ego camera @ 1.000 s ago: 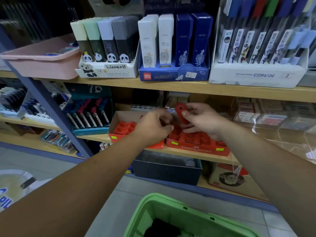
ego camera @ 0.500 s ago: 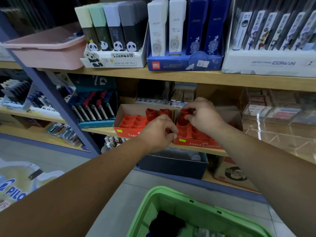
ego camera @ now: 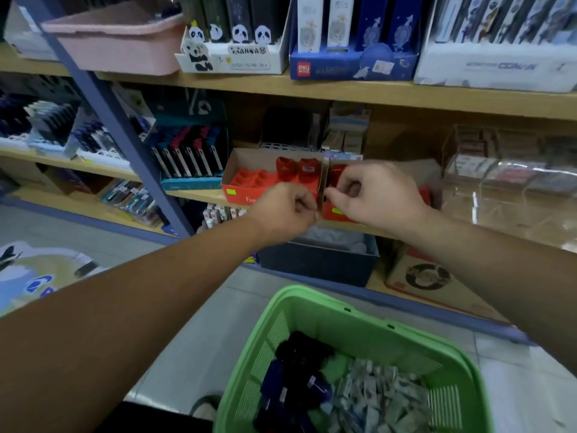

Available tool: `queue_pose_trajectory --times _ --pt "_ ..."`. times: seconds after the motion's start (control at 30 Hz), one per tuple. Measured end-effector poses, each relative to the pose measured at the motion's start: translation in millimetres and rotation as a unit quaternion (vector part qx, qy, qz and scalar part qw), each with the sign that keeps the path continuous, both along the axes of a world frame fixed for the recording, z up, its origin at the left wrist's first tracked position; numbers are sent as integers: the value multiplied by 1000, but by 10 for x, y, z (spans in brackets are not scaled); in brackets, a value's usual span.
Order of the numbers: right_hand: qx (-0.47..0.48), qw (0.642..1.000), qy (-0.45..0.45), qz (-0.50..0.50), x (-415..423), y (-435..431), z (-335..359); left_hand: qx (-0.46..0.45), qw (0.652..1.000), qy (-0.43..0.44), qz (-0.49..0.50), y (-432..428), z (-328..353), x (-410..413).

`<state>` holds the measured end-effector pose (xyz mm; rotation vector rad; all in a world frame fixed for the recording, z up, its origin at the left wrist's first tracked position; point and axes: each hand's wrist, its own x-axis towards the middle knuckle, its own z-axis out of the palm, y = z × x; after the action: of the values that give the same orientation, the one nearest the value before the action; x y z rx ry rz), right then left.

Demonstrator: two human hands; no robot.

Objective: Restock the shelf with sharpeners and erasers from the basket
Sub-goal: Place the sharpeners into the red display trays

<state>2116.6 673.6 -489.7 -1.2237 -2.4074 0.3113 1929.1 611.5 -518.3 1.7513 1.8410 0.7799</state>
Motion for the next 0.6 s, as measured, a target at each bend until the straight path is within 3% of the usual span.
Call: queue_pose_trajectory --times 0.07,0.17,0.27,0.33,0.6 --pt "-42 998 4 49 35 -349 -115 -21 999 27 -28 -172 -110 107" --pt "-138 983 -56 111 143 -834 -568 -130 980 105 -105 -498 -515 314" --pt "-315 924 -160 149 282 -1155 -1228 -240 953 112 -149 -928 -1123 468" --pt "-381 893 -191 147 366 -1347 -1719 -300 932 121 -166 -1223 -1464 538" --pt "-376 899 -213 71 394 -1810 -3124 -405 904 79 -109 -1827 -2323 412"
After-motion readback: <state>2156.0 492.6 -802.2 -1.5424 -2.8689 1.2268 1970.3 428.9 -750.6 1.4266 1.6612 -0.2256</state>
